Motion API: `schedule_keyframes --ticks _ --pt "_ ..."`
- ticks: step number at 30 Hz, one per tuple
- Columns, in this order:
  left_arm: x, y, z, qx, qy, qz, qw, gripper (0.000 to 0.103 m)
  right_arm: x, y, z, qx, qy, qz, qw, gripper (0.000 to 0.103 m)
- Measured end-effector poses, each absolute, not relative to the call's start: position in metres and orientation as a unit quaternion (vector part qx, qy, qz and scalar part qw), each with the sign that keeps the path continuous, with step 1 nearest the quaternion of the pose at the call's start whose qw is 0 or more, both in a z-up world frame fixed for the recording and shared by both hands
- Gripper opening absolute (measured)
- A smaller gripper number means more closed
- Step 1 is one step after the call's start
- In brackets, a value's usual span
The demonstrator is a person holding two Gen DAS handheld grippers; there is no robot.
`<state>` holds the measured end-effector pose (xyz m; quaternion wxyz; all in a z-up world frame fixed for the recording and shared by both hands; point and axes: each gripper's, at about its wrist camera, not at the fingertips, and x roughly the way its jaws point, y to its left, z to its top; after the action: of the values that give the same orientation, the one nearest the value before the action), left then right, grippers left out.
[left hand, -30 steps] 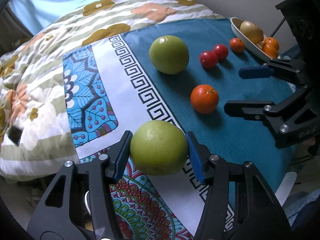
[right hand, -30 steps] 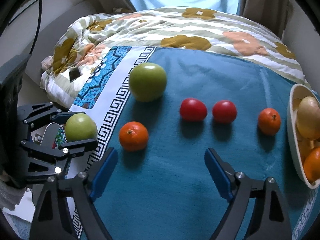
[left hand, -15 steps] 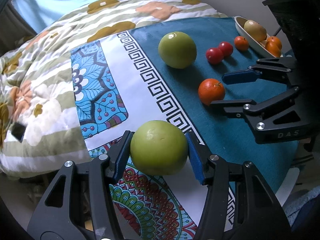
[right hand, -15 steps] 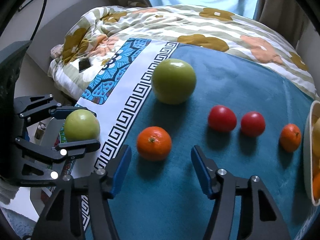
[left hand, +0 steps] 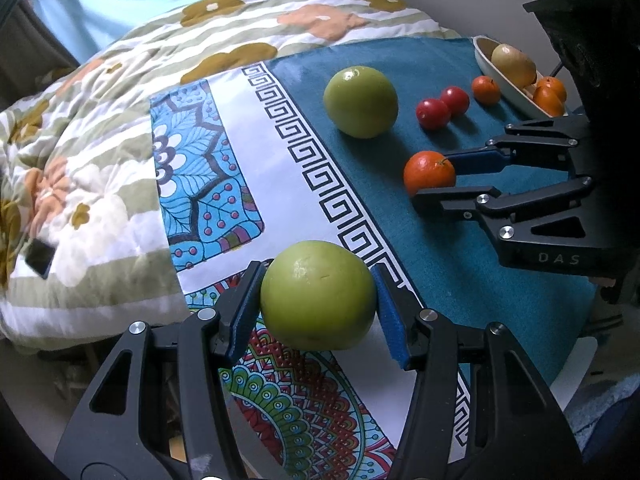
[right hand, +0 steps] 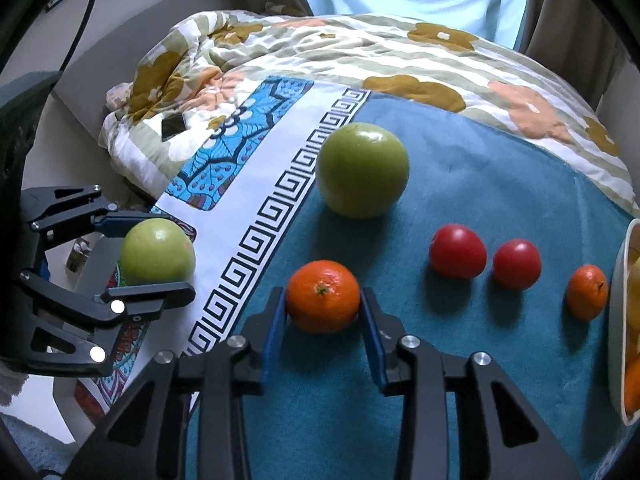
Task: Organize fruits
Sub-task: 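Carry the green apple and tangerine into the white bowl and open both grippers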
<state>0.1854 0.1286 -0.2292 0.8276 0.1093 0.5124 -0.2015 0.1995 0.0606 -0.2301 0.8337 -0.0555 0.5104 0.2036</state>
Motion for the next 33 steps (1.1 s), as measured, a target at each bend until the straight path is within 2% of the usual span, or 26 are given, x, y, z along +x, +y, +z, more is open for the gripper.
schedule_keyframes --ticks 15,33 --pt "0.168 0.098 -0.188 0.102 0.487 -0.180 0.849 0.058 0.173 0.021 -0.187 -0.040 0.485 0.207 0.849 0.034" --pt "0.140 -0.043 -0.134 0.092 0.444 -0.204 0.868 0.058 0.120 -0.135 -0.135 -0.022 0.461 0.153 0.874 0.034"
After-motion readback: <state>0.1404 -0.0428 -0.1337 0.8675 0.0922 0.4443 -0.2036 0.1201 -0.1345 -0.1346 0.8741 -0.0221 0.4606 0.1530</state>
